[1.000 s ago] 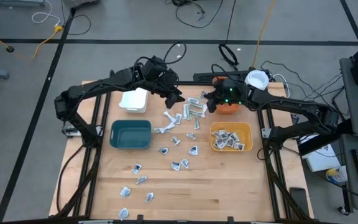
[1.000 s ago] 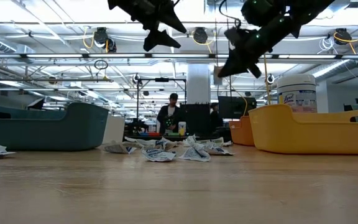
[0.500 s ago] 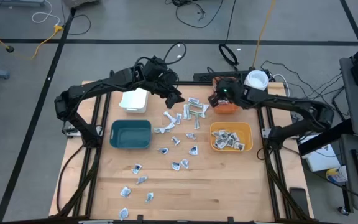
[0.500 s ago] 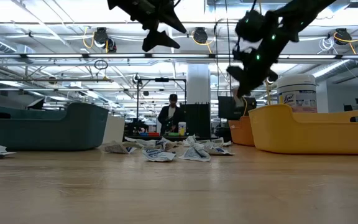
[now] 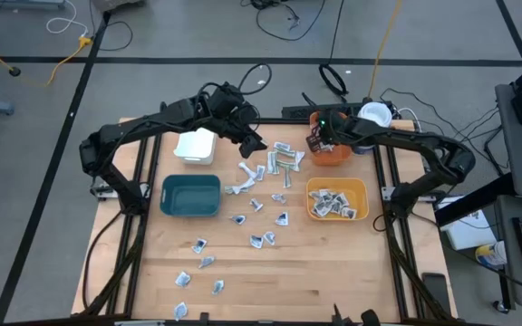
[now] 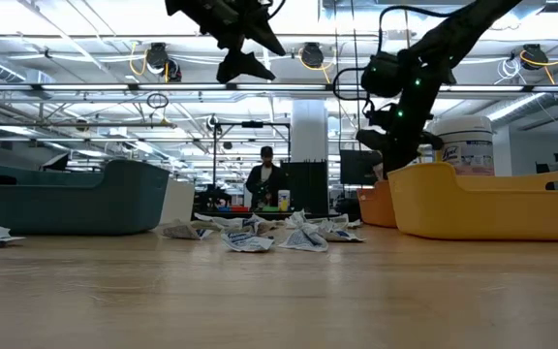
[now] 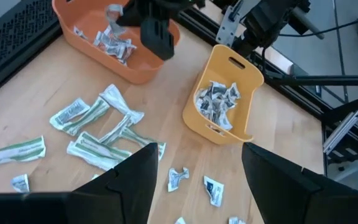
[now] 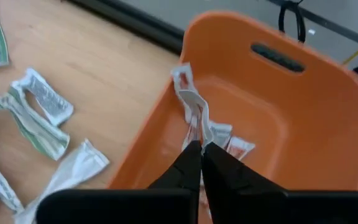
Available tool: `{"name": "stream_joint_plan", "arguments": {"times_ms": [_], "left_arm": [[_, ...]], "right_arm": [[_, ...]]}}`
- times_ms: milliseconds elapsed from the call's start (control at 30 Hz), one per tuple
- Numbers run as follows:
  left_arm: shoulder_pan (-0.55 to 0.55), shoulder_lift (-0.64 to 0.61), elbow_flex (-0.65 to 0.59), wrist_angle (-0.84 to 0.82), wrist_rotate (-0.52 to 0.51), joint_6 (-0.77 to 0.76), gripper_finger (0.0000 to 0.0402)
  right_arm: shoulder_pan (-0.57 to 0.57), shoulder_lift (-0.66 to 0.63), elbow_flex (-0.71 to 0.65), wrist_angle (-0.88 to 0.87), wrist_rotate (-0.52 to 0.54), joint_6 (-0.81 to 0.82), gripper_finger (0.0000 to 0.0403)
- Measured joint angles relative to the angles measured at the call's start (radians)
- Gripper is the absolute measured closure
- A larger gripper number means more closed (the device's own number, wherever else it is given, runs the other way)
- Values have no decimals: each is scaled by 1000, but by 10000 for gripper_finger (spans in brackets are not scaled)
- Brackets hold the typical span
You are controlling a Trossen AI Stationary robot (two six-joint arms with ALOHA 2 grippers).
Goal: Pick & Place First Aid Supplies
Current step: Put the antibiotic ointment into the orange bin
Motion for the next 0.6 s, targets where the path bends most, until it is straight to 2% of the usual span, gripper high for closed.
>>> {"name": "stream_joint_plan", "arguments": {"times_ms": [200, 300, 433, 600], "left_arm": [[1, 0, 0, -39, -3, 0, 163], [2, 0, 0, -44, -44, -17, 163], [2, 0, 0, -75, -225, 4, 163], [4, 0, 0, -105, -408, 58, 163]], "right_arm": [[-3, 0, 22, -3, 0, -33, 327], [-3, 0, 23, 9, 0, -47, 287], [-1, -3, 23, 36, -9, -65, 241], [-1, -7, 23, 73, -124, -117, 204]]}}
